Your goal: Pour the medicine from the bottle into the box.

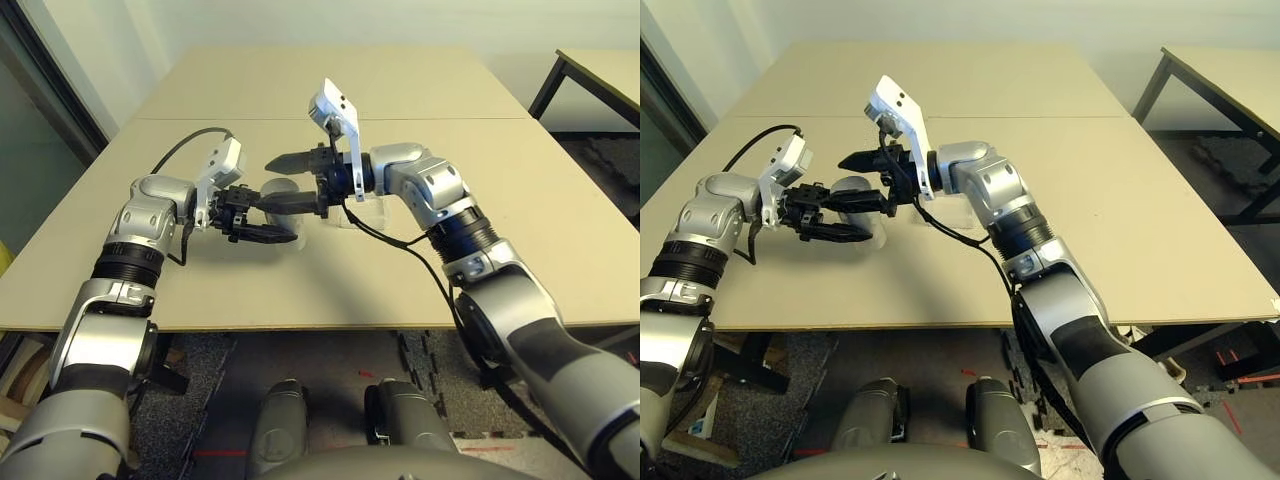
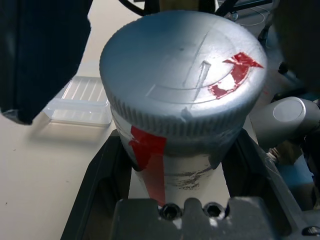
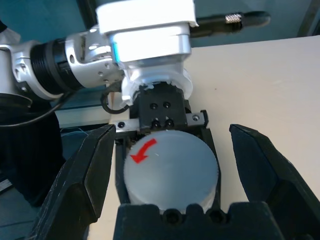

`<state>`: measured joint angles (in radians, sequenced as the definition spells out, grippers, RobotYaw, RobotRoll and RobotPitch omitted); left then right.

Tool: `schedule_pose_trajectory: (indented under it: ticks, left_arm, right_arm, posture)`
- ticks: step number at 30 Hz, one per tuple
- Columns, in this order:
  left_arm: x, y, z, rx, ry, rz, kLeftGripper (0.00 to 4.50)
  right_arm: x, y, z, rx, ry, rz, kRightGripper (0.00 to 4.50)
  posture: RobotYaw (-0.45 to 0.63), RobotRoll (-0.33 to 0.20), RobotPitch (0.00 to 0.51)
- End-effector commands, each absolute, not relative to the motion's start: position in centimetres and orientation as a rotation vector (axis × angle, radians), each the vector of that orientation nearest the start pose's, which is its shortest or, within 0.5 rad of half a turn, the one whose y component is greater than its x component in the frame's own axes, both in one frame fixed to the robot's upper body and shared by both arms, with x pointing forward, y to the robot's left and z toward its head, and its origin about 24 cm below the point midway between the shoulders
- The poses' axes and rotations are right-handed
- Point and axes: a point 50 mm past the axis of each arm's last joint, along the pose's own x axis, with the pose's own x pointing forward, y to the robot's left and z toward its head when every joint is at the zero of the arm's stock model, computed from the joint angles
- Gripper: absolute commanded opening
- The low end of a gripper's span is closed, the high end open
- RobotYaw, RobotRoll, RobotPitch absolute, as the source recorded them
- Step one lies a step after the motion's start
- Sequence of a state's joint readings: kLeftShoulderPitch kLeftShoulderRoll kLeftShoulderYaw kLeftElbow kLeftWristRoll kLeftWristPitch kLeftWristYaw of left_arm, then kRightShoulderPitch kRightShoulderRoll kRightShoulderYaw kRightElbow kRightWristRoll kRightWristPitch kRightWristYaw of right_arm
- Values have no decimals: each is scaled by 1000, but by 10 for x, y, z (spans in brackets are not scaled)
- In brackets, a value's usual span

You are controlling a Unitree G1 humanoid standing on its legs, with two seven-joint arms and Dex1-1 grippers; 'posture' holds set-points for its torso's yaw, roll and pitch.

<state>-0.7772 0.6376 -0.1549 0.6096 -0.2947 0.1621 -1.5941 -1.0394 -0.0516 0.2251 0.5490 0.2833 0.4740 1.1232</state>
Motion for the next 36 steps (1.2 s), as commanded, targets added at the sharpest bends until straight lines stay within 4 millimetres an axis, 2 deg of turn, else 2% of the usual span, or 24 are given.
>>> schedule_pose_trajectory:
  ticks: [1, 11, 18, 26, 36]
  left_arm:
    - [333, 207, 157, 274, 254, -1468, 2793]
    - [332, 207, 156, 270, 256, -1468, 2793]
    - [331, 208, 157, 270, 255, -1468, 2793]
    - [331, 210, 159, 272, 251, -1460, 2793]
    - [331, 215, 160, 271, 261, -1455, 2793]
  right_arm:
    - [342, 6, 192, -66, 109, 1544, 4500]
    - [347, 7, 191, -39, 103, 1512, 4500]
    - [355, -10, 186, -52, 105, 1443, 4500]
    - [361, -36, 186, -61, 96, 1380, 4500]
    - [361, -94, 185, -64, 116, 1264, 4500]
  posture:
    - [13, 0, 17]
    - [14, 0, 16]
    - [13, 0, 4]
    - [12, 0, 0]
    - [2, 0, 4]
